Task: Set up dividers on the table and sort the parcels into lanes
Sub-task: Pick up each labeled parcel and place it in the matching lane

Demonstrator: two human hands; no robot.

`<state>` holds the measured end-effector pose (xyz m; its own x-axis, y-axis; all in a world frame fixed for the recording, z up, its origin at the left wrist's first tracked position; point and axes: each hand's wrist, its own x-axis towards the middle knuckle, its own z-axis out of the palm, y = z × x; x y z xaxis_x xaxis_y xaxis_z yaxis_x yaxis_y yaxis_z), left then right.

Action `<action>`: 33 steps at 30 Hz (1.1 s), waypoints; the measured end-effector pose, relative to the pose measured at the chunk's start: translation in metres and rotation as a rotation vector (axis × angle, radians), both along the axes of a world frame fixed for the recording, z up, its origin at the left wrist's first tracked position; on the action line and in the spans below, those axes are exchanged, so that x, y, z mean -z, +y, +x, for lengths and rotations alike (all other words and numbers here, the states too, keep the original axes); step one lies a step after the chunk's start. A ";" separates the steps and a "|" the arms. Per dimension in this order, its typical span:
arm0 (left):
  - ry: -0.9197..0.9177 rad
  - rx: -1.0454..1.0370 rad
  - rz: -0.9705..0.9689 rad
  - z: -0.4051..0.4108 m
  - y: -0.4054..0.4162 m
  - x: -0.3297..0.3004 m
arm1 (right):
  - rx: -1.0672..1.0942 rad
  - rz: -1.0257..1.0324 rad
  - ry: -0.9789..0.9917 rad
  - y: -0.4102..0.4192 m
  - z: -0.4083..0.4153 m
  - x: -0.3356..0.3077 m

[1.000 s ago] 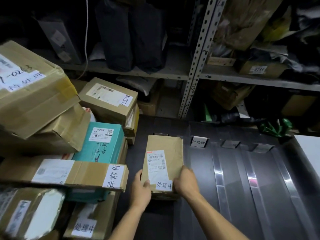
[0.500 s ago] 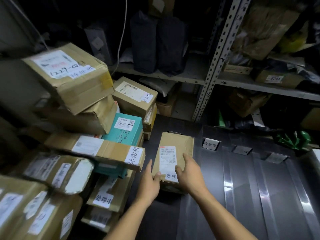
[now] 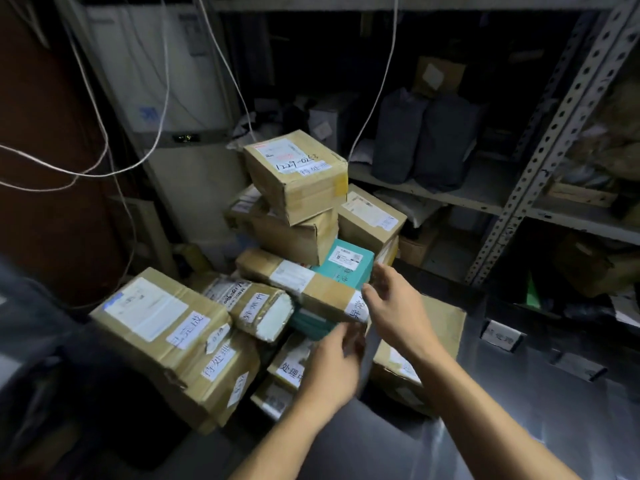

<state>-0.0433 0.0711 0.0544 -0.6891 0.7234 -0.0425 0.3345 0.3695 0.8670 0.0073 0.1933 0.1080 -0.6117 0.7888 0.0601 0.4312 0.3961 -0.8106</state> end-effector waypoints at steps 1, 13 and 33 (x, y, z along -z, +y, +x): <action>0.030 -0.020 0.040 -0.007 0.000 -0.011 | 0.013 0.013 0.020 0.001 -0.005 -0.006; -0.112 -0.415 0.459 -0.164 0.065 -0.124 | 0.124 0.067 0.151 0.084 -0.127 -0.085; -0.142 -0.022 0.555 -0.115 0.096 -0.149 | 0.301 -0.075 0.443 0.090 -0.054 -0.102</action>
<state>-0.1587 0.1669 0.2033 -0.7197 0.6491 0.2466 0.1978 -0.1487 0.9689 -0.0471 0.2838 0.2101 -0.2869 0.9373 0.1978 0.1274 0.2419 -0.9619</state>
